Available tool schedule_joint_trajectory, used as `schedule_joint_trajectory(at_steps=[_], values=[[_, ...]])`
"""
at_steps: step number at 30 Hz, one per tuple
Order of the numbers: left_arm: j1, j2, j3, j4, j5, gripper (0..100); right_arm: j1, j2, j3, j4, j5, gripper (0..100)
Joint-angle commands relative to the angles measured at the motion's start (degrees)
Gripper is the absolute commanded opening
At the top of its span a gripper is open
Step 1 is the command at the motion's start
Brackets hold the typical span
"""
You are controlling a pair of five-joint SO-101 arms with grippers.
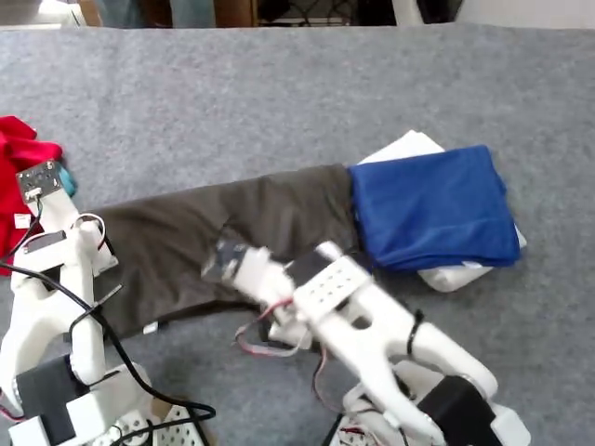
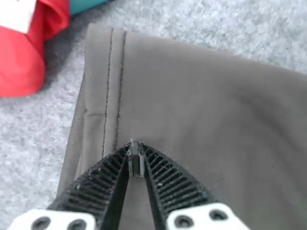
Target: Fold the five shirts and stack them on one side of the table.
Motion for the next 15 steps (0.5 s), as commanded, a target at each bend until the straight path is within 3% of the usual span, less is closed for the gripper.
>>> schedule_joint_trajectory(at_steps=[1, 5, 9, 15], values=[[0.22, -0.26, -0.92, -0.88, 0.09, 3, -6.42, 0.4, 0.92, -1.05, -1.67, 1.5], [0.22, -0.26, -0.92, -0.88, 0.09, 3, -6.95, 0.48, 2.51, -1.76, -0.53, 1.5], [0.22, -0.26, -0.92, -0.88, 0.09, 3, -2.9, 0.04, 5.05, -3.16, 2.02, 1.5], [0.22, -0.26, -0.92, -0.88, 0.09, 3, -2.02, -5.32, -4.88, 10.64, 2.46, 1.5]])
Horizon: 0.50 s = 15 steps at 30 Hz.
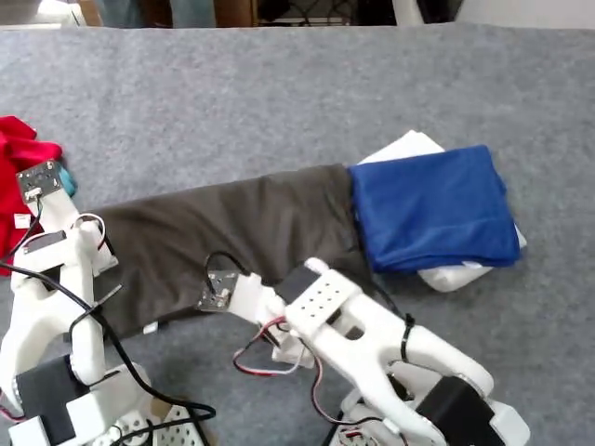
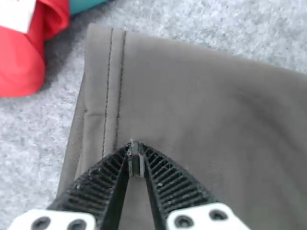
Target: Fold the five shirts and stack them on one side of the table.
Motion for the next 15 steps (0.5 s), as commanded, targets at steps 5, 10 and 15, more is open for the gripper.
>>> schedule_joint_trajectory(at_steps=[5, 10, 15], values=[[0.22, -0.26, -0.92, -0.88, 0.09, 3, 1.14, -12.53, -13.93, 13.19, 4.04, 1.5], [0.22, -0.18, -0.92, -0.88, 0.09, 3, 1.14, -7.96, -6.99, 2.9, 3.96, 1.5], [0.22, -0.18, -0.92, -0.88, 0.09, 3, 0.0, 5.67, 0.92, -13.8, 0.88, 1.5]])
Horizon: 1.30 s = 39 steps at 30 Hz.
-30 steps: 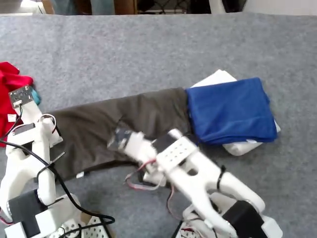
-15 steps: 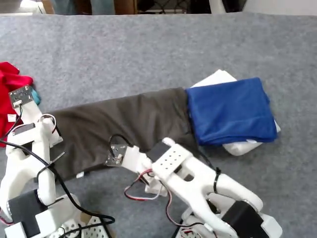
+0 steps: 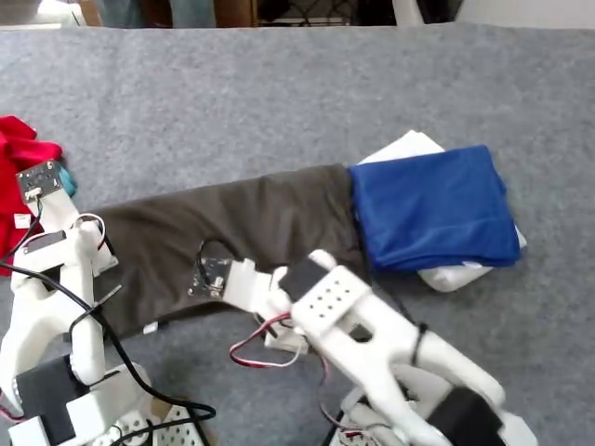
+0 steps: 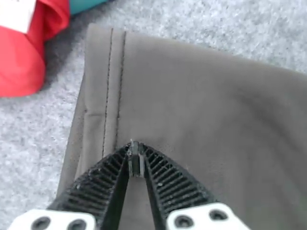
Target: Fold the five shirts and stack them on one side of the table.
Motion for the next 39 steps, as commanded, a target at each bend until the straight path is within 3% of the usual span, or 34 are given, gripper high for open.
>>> schedule_joint_trajectory(at_steps=[1, 6, 9, 13, 20, 24, 27, 31, 39], values=[[0.22, -0.18, -0.92, -0.88, 0.0, 3, -0.7, 9.89, 2.51, -10.29, -1.23, 1.5], [-0.13, -0.88, -1.45, 0.18, -0.09, 3, 0.44, 13.93, -6.02, -1.67, -1.23, 1.5], [-2.59, -2.2, -7.52, 9.67, -0.79, 3, 0.7, 8.66, -9.89, 3.25, -1.23, 1.5], [-6.29, -4.66, -18.95, 21.71, -6.95, 3, 1.32, -2.07, -14.46, 9.85, -1.14, 1.5], [-7.43, -0.26, -27.74, 30.15, -22.59, 3, 9.58, -5.93, -19.56, 14.33, -1.23, 1.5], [-7.08, 3.78, -26.51, 33.93, -21.89, 3, 12.04, -2.33, -19.47, 15.74, -1.32, 1.5], [-7.25, 4.66, -23.43, 34.02, -19.25, 4, 12.84, 0.31, -19.74, 15.65, -2.29, 1.5], [-9.98, 4.57, -18.77, 29.1, -15.21, 15, 12.66, 2.59, -19.74, 15.47, -3.25, 1.5], [-11.12, 5.1, -14.2, 21.45, -16.79, 17, 12.66, 3.47, -19.82, 15.47, -3.25, 1.5]])
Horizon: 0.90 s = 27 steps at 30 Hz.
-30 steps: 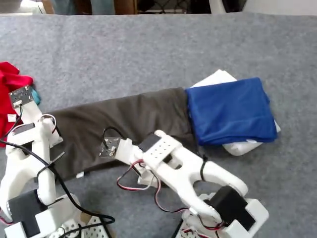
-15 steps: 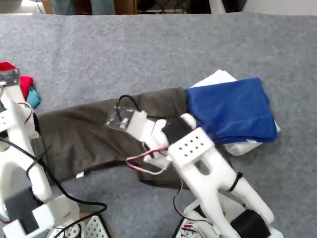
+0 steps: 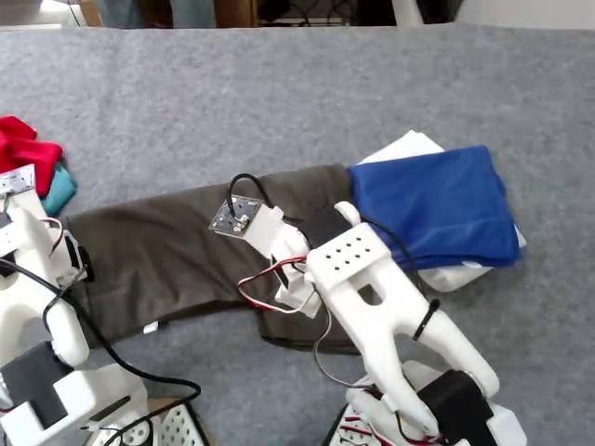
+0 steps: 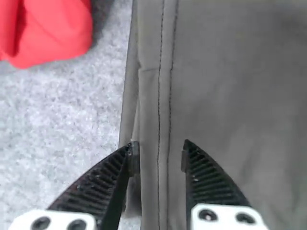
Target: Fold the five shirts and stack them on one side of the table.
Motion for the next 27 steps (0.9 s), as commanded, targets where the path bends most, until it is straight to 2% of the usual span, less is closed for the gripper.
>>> schedule_joint_trajectory(at_steps=[1, 7, 14, 21, 27], values=[[-0.92, -0.18, 1.54, -4.92, -0.09, 17, 0.53, 0.04, -2.68, 0.09, -0.44, 1.5], [-2.15, -0.18, 3.3, -10.02, -0.35, 3, 0.62, 0.04, -2.68, 0.09, -0.44, 1.5], [-0.75, -0.18, 3.38, -9.41, -0.35, 5, 0.62, 0.04, -2.68, 0.09, -0.44, 1.5], [2.68, -0.18, 1.01, -0.26, -0.26, 5, 0.62, -0.04, -2.68, 0.09, -0.44, 1.5], [2.68, -0.18, 1.54, -0.53, 0.09, 6, 0.62, -0.13, -2.68, 0.09, -0.44, 1.5]])
